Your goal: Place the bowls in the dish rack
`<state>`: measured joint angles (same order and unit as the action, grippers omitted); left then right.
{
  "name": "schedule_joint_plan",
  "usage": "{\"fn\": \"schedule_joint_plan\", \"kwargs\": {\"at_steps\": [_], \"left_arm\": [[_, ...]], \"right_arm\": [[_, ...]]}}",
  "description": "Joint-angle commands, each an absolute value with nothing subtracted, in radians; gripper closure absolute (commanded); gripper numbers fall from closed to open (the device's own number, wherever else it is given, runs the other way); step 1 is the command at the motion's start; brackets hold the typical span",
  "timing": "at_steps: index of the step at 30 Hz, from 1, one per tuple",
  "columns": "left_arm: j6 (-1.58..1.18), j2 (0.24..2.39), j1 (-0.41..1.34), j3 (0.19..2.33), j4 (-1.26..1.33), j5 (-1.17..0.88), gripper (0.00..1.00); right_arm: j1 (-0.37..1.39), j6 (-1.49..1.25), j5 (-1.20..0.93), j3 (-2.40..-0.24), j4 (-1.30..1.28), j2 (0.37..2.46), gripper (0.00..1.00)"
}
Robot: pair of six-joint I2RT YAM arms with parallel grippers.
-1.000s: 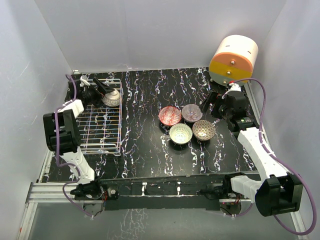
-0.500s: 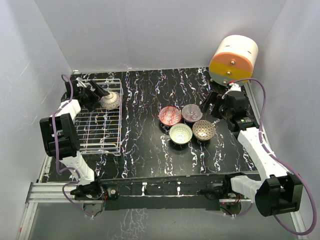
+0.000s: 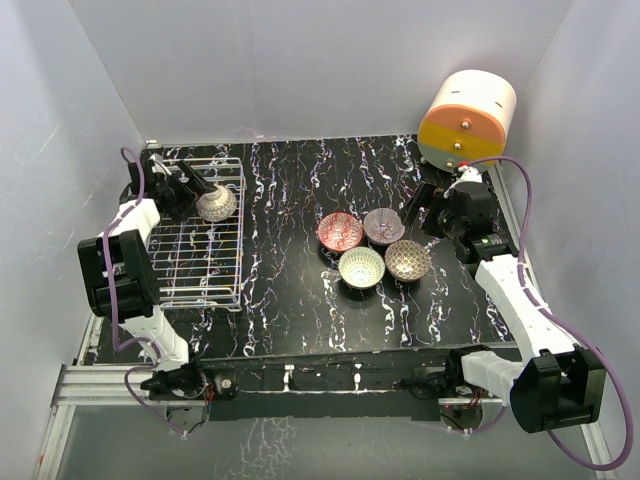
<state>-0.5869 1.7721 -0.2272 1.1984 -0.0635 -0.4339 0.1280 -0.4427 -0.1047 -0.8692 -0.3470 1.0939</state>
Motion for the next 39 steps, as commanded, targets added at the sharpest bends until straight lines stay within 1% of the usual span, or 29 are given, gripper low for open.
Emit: {"fn": "schedule_joint_plan", "kwargs": {"at_steps": [1, 10, 27, 34, 39], "left_arm": [[-0.591, 1.663, -0.233, 1.212, -0.083, -0.491, 0.03], [-0.673, 1.702, -0.23, 1.179, 0.023, -0.546, 0.03], [-0.766, 1.807, -0.179, 1.211, 0.147, -0.511, 0.03], [-0.751, 1.84, -0.17, 1.269, 0.127, -0.483, 0.03], [-0.682, 1.808, -0.171, 1.292, 0.061, -0.416, 0.03]], "right_arm": [[0.123, -0.43, -0.107, -0.864, -0.307, 1.076, 0.02], [0.122, -0.434, -0.11, -0.859, -0.304, 1.068, 0.02], [0.122, -0.431, -0.102, -0.87, -0.304, 1.073, 0.02], [0.123, -0.428, -0.103, -0.872, -0.305, 1.084, 0.02], [0.122, -0.428, -0.101, -0.868, -0.301, 1.087, 0.02]]}}
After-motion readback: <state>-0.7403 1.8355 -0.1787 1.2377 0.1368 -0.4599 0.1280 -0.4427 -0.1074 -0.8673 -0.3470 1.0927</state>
